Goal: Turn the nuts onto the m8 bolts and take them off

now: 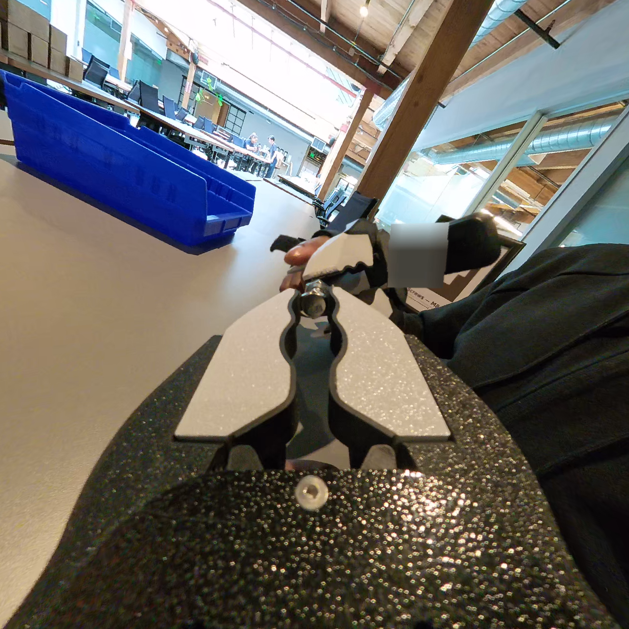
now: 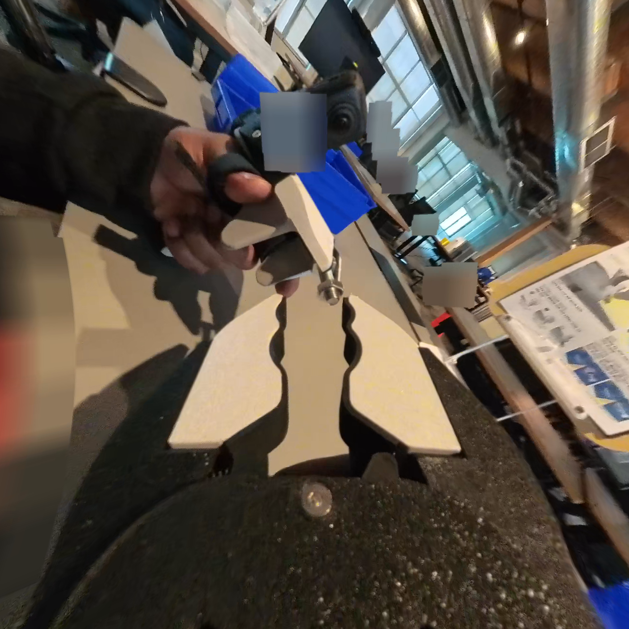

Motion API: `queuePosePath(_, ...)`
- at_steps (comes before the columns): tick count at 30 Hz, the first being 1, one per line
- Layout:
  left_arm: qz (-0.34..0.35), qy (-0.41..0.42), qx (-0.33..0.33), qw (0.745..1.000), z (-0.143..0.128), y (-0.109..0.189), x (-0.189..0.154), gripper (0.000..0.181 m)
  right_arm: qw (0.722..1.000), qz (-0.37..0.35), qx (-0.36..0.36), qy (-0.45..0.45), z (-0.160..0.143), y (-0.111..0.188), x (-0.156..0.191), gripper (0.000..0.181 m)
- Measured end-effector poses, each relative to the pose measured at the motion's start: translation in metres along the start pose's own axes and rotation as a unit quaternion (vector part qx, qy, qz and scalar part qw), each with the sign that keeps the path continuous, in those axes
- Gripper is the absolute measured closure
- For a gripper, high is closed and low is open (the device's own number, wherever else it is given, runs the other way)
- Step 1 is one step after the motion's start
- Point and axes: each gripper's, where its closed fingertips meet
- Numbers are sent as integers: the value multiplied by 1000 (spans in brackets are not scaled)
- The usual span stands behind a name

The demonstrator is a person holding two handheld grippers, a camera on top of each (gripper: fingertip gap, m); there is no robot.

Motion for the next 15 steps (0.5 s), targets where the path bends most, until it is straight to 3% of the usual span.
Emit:
queuePosePath(6, -7, -2, 18, 1000, -6, -3, -3, 167, 999, -40, -5, 20, 3, -1, -8, 157)
queuePosePath(10, -4, -6, 25, 1000, -8, -4, -3, 167, 1000, -17, -5, 1, 5, 0, -3, 166)
queuePosePath(13, -10, -27, 35, 999, -10, -5, -7, 167, 991, 41, -3, -123, 6, 2, 0, 167)
queuePosePath(15, -22, -54, 38, 998, -11, -6, -14, 167, 946, 115, -10, -303, 10, 6, 2, 166)
Point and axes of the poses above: each gripper's, where its closed fingertips meet, y back along the fingers, z out of its top, x = y × z across the jaws, and after that the axes turned 2 degrees about -z, right-handed
